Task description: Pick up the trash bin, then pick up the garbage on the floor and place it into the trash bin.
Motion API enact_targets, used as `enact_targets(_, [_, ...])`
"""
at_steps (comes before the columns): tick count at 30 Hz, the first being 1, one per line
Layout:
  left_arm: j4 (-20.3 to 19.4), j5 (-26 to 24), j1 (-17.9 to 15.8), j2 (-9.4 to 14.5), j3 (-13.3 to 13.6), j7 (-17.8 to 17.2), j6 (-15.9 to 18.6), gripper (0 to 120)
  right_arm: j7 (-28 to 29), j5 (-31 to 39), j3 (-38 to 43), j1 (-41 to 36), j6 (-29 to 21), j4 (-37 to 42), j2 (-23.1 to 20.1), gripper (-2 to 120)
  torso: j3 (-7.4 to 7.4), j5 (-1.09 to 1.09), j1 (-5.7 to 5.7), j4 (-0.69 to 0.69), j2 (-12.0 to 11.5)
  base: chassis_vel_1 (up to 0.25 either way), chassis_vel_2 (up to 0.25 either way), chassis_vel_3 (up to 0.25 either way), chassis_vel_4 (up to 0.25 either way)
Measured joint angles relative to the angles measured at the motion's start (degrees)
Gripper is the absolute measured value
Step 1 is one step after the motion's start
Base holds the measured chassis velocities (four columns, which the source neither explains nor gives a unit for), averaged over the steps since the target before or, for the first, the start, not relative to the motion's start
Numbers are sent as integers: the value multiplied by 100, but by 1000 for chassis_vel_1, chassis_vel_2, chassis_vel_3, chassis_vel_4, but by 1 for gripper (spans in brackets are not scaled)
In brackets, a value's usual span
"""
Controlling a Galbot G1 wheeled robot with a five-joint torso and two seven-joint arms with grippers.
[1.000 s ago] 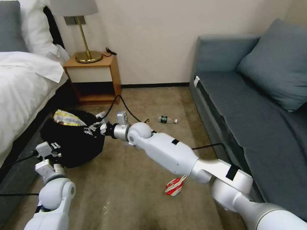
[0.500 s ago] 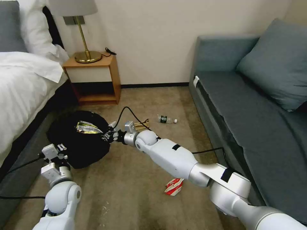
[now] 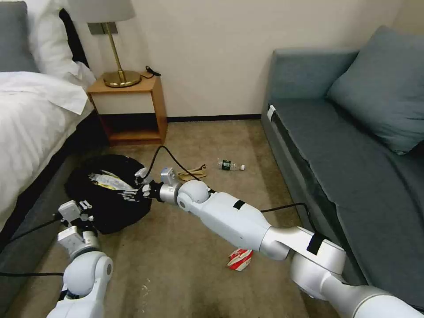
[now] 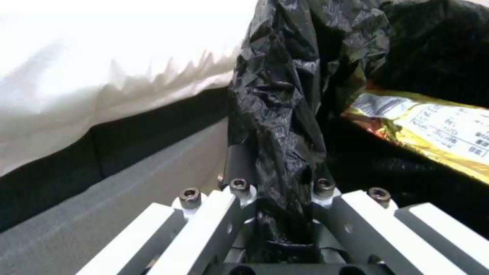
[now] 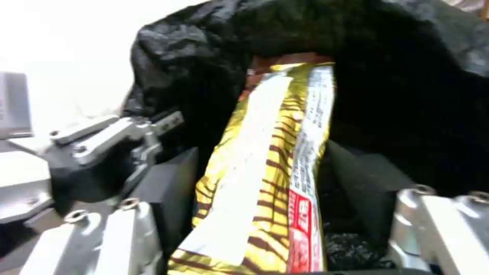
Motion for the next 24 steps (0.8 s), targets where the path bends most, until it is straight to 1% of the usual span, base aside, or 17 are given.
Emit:
enact_targets(2, [37, 1, -31, 10, 4, -11, 0, 6, -9, -108, -20, -5, 6, 23, 22, 83, 0, 0, 0, -2, 0, 0, 0, 0, 0])
enact_targets(3, [37, 1, -31, 10, 4, -11, 0, 6, -9, -108, -20, -5, 6, 23, 22, 83, 0, 0, 0, -2, 0, 0, 0, 0, 0])
enact_targets(7, [63, 0, -55, 20, 21, -21, 0, 6, -28, -352, -13, -23, 107, -81, 30, 97, 0, 0, 0, 0, 0, 0, 0, 0, 0])
enact_targets(8, [63, 0, -55, 20, 21, -21, 0, 6, -28, -352, -13, -23, 107, -81, 30, 97, 0, 0, 0, 0, 0, 0, 0, 0, 0])
enact_targets(11, [79, -2, -55, 29, 26, -24, 7, 6, -38, -657, 70, -32, 298, -312, 20, 100, 0, 0, 0, -1, 0, 0, 0, 0, 0])
enact_targets(14, [91, -3, -54, 31, 26, -24, 9, 6, -48, -723, 97, -32, 351, -387, 16, 100, 0, 0, 0, -1, 0, 0, 0, 0, 0])
enact_targets(20, [142, -15, -65, 65, 3, -27, 11, 6, -55, -696, 194, 0, 392, -425, 9, 100, 0, 0, 0, -1, 0, 0, 0, 0, 0])
enact_targets(24, [214, -17, -94, 119, -51, -29, -1, 6, -54, -541, 130, 112, 351, -203, -29, 100, 0, 0, 0, 0, 0, 0, 0, 0, 0])
